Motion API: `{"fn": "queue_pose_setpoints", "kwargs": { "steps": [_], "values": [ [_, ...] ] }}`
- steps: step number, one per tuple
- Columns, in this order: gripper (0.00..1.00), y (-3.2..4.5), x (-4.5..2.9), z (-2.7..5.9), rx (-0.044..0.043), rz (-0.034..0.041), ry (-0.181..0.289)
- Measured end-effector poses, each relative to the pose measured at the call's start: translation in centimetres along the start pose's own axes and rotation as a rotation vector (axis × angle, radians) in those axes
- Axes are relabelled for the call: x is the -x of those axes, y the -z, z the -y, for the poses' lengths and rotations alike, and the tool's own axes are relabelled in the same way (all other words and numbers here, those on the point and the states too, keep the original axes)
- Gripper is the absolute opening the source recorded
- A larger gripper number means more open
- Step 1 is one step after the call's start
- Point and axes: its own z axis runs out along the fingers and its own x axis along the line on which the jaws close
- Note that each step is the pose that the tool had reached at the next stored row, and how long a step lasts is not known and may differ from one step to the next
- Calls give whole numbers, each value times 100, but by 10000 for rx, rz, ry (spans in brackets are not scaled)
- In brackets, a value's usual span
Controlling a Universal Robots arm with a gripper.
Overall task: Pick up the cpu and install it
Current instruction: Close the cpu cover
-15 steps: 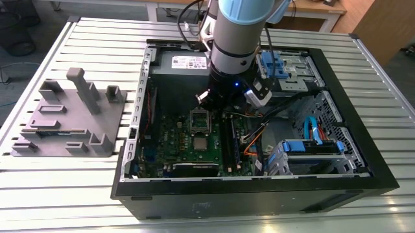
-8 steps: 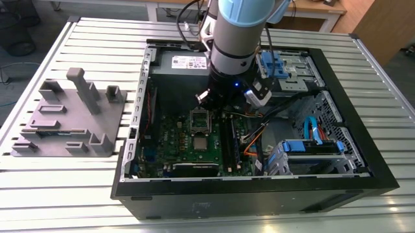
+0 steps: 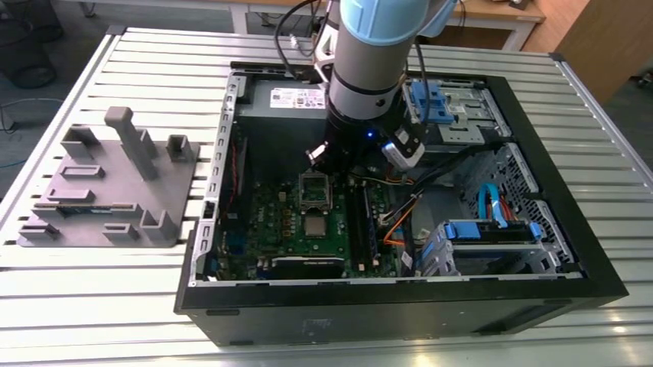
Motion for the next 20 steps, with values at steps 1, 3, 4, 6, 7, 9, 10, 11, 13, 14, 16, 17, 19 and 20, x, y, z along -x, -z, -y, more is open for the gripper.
{"fn": "queue_pose_setpoints", "kwargs": {
  "steps": [1, 3, 4, 6, 7, 9, 10, 11, 13, 14, 16, 17, 19, 20],
  "values": [
    [11, 0, -1, 0, 1, -1, 21],
    [11, 3, -3, 2, 0, -4, 65],
    [11, 8, -4, 3, -1, -6, 86],
    [11, 18, -4, 2, 1, -8, 129],
    [11, 24, -3, 2, 2, -10, 148],
    [11, 37, -3, 1, 3, -12, 180],
    [11, 40, -3, 1, 3, -12, 195],
    [11, 40, -3, 2, 5, -10, 206],
    [11, 40, -3, 2, 4, -9, 208],
    [11, 41, -4, 2, 3, -11, 208],
    [11, 41, -4, 2, 3, -16, 273],
    [11, 42, -4, 2, 5, -28, 426],
    [11, 42, -4, 2, 11, -56, 784],
    [11, 42, -4, 2, 14, -70, 964]
  ]
}}
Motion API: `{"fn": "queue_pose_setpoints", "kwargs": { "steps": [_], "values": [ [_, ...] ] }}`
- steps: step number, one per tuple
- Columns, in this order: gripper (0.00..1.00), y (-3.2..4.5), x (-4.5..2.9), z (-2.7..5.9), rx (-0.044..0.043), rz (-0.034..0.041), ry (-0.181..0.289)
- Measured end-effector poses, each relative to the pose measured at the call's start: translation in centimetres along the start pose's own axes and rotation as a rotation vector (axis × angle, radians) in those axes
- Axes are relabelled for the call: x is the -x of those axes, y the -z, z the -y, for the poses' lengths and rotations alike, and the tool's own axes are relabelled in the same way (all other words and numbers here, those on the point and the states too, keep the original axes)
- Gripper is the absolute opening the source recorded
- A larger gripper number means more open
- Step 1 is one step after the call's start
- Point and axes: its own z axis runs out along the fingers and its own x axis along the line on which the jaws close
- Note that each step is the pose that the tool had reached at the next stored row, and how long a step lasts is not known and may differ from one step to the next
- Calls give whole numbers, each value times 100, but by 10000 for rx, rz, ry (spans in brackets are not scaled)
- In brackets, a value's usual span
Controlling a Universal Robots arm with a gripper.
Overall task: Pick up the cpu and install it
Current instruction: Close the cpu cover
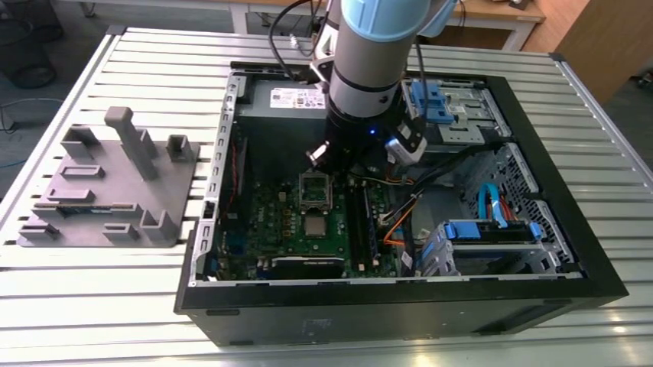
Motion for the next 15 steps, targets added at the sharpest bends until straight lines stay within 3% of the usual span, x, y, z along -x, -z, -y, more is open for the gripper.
{"fn": "queue_pose_setpoints", "kwargs": {
  "steps": [4, 11, 15],
  "values": [
    [11, 1, 0, 0, 9, -32, 451],
    [11, 71, 0, -2, 14, -58, 777],
    [11, 75, -1, 0, 17, -64, 880]
  ]
}}
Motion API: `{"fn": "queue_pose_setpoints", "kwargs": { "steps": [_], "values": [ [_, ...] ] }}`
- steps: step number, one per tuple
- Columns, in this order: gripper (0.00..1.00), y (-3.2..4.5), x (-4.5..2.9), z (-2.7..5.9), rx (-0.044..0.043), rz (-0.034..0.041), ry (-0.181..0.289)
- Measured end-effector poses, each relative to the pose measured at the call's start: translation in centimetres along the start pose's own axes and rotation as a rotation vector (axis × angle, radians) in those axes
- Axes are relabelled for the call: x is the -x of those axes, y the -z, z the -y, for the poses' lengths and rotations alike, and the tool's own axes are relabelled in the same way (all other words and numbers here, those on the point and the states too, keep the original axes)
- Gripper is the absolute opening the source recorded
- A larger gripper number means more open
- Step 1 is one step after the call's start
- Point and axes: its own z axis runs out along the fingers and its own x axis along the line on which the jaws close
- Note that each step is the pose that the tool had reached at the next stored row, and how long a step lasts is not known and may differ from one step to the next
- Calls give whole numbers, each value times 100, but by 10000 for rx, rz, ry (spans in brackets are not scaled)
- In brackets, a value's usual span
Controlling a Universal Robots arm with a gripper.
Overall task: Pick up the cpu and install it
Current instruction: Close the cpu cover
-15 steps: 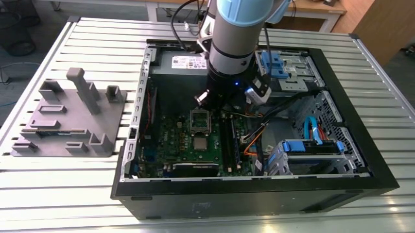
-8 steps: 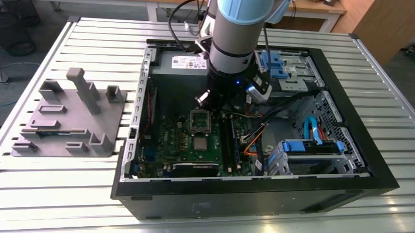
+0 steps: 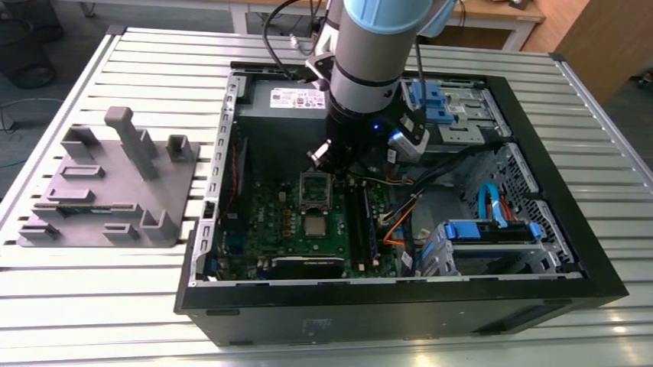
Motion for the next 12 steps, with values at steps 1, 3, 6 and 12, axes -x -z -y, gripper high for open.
{"fn": "queue_pose_setpoints", "kwargs": {
  "steps": [1, 3, 6, 12],
  "values": [
    [11, 0, 0, 0, 0, -1, 1],
    [11, 1, 0, 0, -1, -4, 21],
    [11, 2, -1, 1, 2, -22, 248],
    [11, 39, -1, -1, 11, -58, 720]
  ]
}}
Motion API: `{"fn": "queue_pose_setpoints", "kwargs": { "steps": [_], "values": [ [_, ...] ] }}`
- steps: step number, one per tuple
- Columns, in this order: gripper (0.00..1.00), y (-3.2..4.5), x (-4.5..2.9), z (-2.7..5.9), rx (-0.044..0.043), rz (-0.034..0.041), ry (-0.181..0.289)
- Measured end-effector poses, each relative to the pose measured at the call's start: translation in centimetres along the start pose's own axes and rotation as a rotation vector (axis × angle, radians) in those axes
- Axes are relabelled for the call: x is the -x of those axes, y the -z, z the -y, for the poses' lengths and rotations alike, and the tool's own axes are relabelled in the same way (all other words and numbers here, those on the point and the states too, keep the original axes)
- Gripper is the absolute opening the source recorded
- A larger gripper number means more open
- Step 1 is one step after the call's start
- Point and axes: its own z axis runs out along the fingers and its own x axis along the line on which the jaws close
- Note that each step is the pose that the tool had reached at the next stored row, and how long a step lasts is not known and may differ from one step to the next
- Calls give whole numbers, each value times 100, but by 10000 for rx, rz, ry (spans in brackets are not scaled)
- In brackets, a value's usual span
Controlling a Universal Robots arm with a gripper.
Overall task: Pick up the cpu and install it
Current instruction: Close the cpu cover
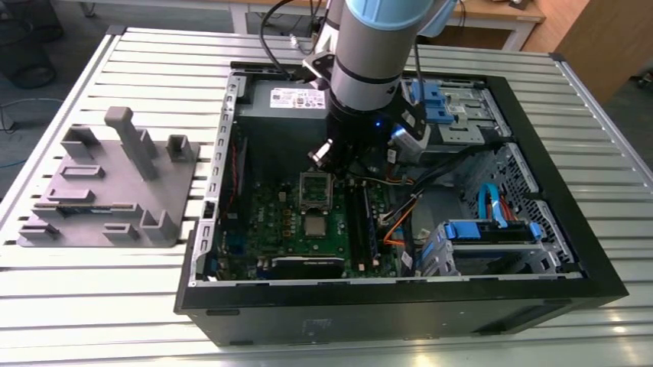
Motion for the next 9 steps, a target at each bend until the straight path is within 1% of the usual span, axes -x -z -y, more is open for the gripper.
{"fn": "queue_pose_setpoints", "kwargs": {
  "steps": [6, 9],
  "values": [
    [11, 2, 0, 0, 1, -5, 65],
    [11, 25, -1, -2, 1, -8, 144]
  ]
}}
